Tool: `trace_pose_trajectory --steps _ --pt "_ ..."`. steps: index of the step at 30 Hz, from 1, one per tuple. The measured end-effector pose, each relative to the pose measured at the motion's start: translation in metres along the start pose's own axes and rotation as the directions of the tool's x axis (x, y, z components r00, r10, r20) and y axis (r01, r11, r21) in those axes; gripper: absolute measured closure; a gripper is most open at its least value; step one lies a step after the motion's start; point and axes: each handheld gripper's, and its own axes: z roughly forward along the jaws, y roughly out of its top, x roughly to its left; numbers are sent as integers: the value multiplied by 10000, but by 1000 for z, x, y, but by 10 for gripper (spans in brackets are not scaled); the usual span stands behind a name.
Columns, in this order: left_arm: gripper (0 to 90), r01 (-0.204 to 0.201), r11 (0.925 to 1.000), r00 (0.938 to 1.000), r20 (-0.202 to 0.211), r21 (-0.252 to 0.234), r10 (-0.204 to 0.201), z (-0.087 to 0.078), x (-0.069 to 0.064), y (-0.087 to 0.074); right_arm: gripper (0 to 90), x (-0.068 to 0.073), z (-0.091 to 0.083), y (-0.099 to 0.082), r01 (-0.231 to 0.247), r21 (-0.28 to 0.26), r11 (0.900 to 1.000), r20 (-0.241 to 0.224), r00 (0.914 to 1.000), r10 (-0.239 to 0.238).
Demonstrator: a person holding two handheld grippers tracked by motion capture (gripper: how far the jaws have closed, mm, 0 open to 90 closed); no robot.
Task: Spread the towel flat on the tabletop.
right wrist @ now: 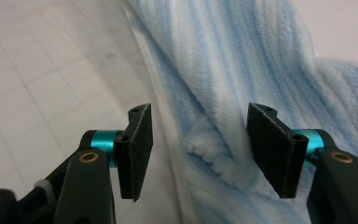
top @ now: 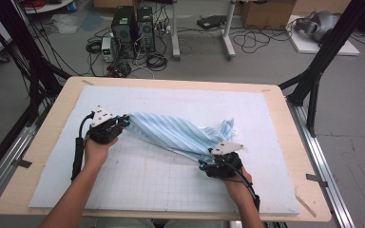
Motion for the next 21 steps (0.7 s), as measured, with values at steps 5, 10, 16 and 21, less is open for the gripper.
trace_pose_trajectory --steps 5,10,16,21 --pt "854 -1 10000 9999 -105 -48 0 2 4 -2 422 6 7 6 491 469 9977 -221 9986 -481" --pt "849 274 9995 9996 103 163 -276 4 1 -9 586 0 20 3 -78 1176 9930 116 9999 65" --pt "831 691 9967 9967 392 414 -708 -2 6 -22 746 0 9 1 -734 1081 9914 -1162 9895 860" --pt "736 528 9930 9952 769 1055 -611 -7 6 -25 743 14 -3 -10 -777 877 9931 -2363 9669 965"
